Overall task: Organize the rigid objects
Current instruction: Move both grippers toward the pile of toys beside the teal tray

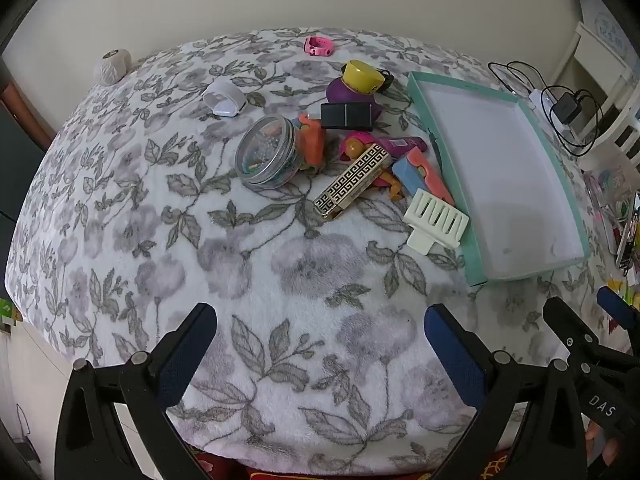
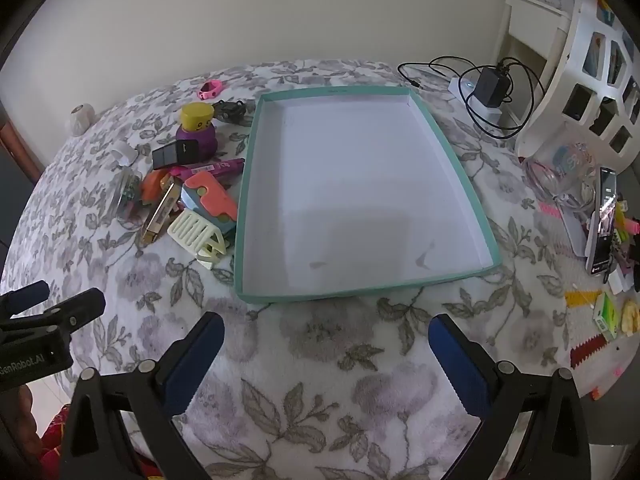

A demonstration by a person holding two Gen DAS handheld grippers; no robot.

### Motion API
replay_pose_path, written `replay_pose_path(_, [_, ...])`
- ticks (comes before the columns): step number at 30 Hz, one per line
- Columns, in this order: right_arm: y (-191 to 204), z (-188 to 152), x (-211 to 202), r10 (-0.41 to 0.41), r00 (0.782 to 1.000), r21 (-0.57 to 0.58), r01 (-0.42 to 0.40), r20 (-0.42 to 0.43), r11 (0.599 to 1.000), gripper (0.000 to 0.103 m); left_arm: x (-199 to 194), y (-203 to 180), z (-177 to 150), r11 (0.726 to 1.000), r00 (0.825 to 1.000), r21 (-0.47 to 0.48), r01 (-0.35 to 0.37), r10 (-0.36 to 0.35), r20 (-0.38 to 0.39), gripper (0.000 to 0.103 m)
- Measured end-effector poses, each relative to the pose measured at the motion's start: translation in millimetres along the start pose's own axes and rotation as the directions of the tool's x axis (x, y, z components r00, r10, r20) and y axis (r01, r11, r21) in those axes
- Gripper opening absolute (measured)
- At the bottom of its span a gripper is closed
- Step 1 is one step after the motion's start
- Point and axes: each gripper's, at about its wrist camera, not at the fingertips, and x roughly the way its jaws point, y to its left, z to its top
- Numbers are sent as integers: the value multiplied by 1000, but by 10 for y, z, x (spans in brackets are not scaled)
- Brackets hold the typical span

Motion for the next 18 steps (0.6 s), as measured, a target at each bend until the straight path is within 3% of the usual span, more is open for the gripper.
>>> replay_pose_path(18, [3,-5,2,-1,1000,-4,1,-1,1000,103,-1,-1,-3,1000,1000,3,1,-1,1,103])
